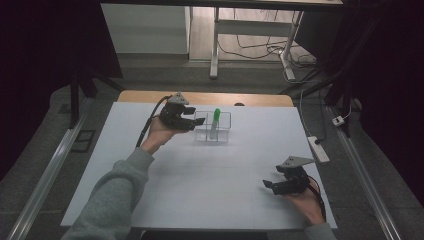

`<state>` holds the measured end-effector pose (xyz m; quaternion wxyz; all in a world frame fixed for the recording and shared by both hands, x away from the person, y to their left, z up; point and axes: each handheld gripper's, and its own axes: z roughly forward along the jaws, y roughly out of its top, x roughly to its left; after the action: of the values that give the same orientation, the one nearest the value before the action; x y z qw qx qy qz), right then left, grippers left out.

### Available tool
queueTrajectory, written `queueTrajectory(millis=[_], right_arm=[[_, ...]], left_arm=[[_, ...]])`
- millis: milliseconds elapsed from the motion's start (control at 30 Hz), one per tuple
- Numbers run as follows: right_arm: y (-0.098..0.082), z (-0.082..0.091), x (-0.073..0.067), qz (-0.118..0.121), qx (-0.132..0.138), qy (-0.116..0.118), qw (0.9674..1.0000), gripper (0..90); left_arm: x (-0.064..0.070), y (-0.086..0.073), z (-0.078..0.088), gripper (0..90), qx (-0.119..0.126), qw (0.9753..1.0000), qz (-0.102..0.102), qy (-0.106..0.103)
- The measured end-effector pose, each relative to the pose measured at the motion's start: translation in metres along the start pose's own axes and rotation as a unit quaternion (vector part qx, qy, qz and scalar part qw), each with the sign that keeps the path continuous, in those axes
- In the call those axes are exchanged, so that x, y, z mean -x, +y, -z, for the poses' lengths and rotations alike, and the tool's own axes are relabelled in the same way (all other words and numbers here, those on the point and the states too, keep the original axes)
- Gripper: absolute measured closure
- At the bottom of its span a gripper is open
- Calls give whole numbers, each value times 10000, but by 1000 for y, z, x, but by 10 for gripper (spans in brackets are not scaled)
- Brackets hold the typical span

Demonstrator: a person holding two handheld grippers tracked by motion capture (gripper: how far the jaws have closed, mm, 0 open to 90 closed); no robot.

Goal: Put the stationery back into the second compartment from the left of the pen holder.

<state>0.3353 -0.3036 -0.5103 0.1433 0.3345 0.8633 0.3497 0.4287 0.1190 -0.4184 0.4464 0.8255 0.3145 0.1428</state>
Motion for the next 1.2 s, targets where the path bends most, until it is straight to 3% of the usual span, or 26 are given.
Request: queueTrajectory(millis=[333,900,1200], right_arm=[[0,2,0,-13,29,-13,10000,186],[-1,3,0,-35,72,3,10000,186],[-1,5,1,-27,95,-2,10000,187]], left_arm=[[7,-43,31,389,-60,9997,13,237],[24,-123,77,367,-310,9978,352,471],[33,-159,90,352,-425,9962,574,507]])
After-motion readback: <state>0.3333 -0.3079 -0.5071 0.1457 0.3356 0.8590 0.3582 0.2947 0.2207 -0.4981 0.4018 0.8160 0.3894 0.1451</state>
